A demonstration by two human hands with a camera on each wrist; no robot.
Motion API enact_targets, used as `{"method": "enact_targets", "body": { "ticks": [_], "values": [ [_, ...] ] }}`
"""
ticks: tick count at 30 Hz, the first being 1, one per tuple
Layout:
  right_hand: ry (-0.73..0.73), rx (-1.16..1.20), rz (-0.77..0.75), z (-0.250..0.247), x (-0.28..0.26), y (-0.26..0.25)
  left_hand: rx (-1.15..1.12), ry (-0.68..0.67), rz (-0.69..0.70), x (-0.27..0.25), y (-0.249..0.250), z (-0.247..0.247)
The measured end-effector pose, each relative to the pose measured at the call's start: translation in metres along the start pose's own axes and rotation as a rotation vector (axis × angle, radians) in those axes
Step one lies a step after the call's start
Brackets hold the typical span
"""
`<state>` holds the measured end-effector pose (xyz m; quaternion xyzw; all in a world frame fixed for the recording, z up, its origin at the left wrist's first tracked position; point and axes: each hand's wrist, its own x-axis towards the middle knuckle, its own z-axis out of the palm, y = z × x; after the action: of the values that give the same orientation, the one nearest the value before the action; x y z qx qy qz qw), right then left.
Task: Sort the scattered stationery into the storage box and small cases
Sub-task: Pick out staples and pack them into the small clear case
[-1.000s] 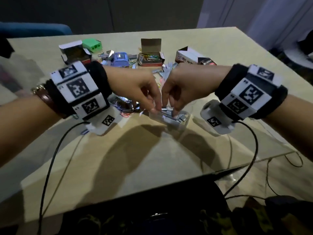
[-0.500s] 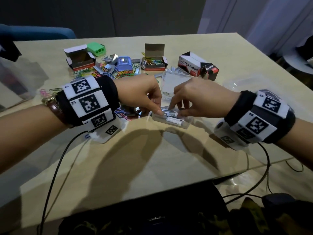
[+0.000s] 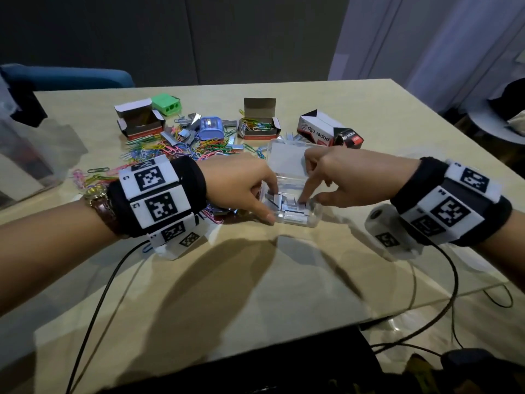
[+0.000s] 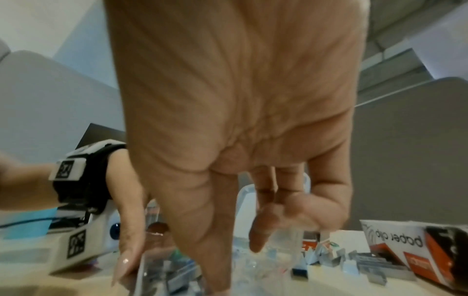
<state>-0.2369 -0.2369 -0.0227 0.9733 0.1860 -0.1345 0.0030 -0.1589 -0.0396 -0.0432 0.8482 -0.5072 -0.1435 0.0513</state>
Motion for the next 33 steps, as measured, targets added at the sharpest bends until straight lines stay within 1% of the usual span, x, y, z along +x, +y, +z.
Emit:
{"method": "enact_targets", "body": {
  "ticks": [3, 6, 8, 12, 13, 17, 22, 27, 33],
  "values": [
    [0.023, 0.051, -0.015, 0.001, 0.0, 0.0, 0.045, -0.027, 0.004, 0.002, -0.001, 0.0],
    [0.058, 0.013, 0.036, 0.004, 0.003, 0.003, 0.032, -0.018, -0.004, 0.002, -0.002, 0.0],
    [0.05, 0.009, 0.032, 0.006, 0.005, 0.003, 0.022, -0.012, 0.0, 0.002, -0.003, 0.0],
    [0.003, 0.081, -0.019, 0.003, 0.005, 0.0, -0.029, -0.044, 0.008, 0.0, -0.004, 0.0],
    [0.007, 0.095, -0.021, 0.004, 0.005, 0.0, -0.039, -0.051, 0.009, 0.0, -0.004, 0.0],
    [0.106, 0.175, -0.049, 0.008, 0.009, -0.001, -0.088, -0.059, 0.019, -0.002, -0.004, 0.0],
    [0.095, 0.266, -0.05, 0.011, 0.015, -0.011, -0.087, -0.032, 0.026, 0.001, -0.002, 0.002],
    [0.12, 0.251, -0.047, 0.015, 0.023, -0.014, -0.156, -0.037, 0.02, 0.001, -0.002, 0.001],
    [0.16, 0.35, -0.052, 0.017, 0.025, -0.015, -0.277, -0.056, 0.017, 0.0, -0.006, 0.001]
  ]
}}
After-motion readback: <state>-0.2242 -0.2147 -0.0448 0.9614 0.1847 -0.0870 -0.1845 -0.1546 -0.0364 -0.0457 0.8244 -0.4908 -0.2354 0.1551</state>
